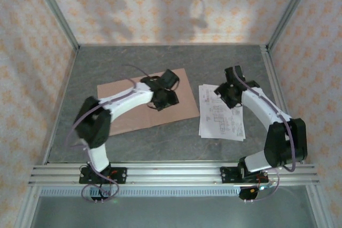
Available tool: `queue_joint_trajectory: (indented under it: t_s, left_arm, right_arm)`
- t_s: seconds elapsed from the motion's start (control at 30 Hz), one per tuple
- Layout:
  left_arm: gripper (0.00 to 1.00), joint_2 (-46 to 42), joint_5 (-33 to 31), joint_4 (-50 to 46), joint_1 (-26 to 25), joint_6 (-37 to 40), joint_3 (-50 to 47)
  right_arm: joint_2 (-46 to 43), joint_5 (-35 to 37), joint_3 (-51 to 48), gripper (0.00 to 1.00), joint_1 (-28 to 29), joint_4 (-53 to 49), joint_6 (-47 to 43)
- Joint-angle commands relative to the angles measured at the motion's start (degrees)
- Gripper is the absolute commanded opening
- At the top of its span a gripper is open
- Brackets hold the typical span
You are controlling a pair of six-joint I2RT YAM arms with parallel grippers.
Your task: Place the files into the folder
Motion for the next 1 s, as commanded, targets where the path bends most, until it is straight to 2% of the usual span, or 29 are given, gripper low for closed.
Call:
queue_joint_trajectory:
  t_s: [0.0,0.1,0.23,0.43,0.67,0.97]
  left_arm:
    - [0.55,7.1,-3.0,-2.6,-1.2,3.6,8.7]
    - [0.54,12.5,-5.6,-6.8,-2.8,6.5,13.7]
    - [0.54,15.8,-7.0,-7.6,-4.2,8.3,14.5]
    - [0.53,19.4,-5.5,-7.0,-6.6,9.4,15.5]
    - [0.52,20.3,-7.9,-8.1,-7.8,9.7,16.4]
    - [0.52,20.3,-7.3,-6.9,-8.0,12.1,18.7]
  right_arm:
    - [-0.6,0.8,-4.3,0.63,-2.4,1.0,0.3]
    - [0.5,2.0,-6.3,0.63,-4.0,1.3,-0.2]
    - [4.2,1.9,-7.5,0.63,-5.9,2.6,-0.7]
    - [10.2,-0.3,-6.1,0.62,-6.0,3.9,-1.2]
    - [11.7,-1.3,-5.6,0.62,-5.9,4.3,-1.4]
    - [11.5,-2.8,-5.5,0.62,-4.6,5.0,-0.9]
